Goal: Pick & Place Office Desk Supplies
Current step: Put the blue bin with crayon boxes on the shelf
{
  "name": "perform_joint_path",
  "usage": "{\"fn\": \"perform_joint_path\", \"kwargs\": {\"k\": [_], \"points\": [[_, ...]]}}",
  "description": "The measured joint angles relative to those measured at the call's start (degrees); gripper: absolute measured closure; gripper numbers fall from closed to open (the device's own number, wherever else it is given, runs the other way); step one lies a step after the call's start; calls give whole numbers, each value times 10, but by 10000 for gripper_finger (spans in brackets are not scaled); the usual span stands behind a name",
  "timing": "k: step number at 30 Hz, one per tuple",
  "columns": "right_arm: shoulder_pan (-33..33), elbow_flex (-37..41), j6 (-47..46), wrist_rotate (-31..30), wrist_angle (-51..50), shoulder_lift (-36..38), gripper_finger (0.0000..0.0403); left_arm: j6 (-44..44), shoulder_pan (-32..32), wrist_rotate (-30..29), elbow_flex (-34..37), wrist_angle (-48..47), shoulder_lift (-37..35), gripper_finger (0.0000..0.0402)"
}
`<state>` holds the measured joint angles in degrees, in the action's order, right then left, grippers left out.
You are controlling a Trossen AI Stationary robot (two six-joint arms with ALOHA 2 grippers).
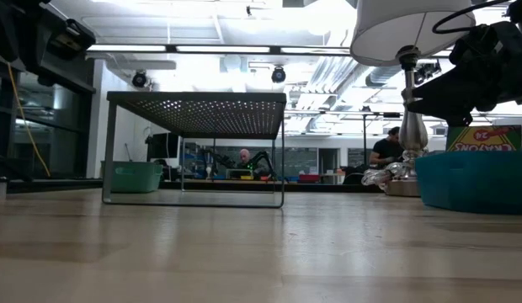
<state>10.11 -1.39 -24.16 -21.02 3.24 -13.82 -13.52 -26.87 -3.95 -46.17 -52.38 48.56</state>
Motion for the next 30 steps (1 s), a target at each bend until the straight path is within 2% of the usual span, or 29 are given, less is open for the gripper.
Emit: {"fn": "perform_joint_path", "kwargs": {"k": [8,16,21,25,30], "points": [[0,0,-1,5,5,0,250,0,0,0,0,0,0,319],[0,0,32,68,45,0,250,0,0,0,0,0,0,319],[0,-43,62,76,31,-7,250,0,0,0,0,0,0,319],[0,-101,82,105,-2,-44,250,0,0,0,0,0,0,319],[20,-173,93,125,-28,-138,250,0,0,0,0,2,0,319]]}}
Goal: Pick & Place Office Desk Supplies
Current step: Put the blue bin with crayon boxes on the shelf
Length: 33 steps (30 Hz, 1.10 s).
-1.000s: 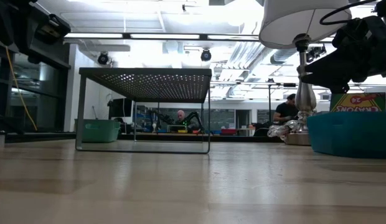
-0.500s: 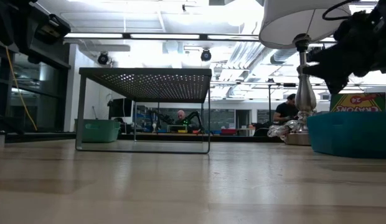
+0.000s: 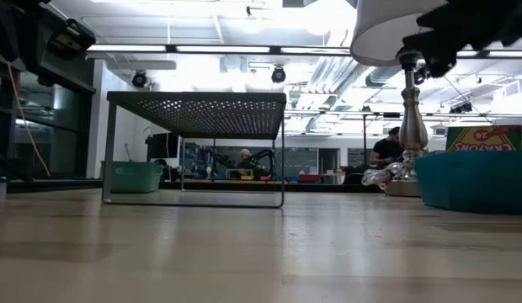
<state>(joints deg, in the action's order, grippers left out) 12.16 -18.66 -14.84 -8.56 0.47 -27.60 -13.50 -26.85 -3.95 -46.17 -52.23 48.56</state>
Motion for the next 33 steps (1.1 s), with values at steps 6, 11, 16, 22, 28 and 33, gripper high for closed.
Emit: {"fn": "perform_joint_path", "kwargs": {"k": [6,11,16,22,28,33], "points": [[71,-102,-17,-30,-71,-138,250,0,0,0,0,0,0,319],[142,-186,-68,-130,-207,-230,250,0,0,0,0,0,0,319],[195,-231,-160,-181,-281,-290,250,0,0,0,0,1,0,319],[240,-231,-281,-183,-362,-339,250,0,0,0,0,1,0,319],[281,-231,-383,-216,-445,-358,250,0,0,0,0,0,0,319],[313,-231,-410,-228,-463,-357,250,0,0,0,0,0,0,319]]}}
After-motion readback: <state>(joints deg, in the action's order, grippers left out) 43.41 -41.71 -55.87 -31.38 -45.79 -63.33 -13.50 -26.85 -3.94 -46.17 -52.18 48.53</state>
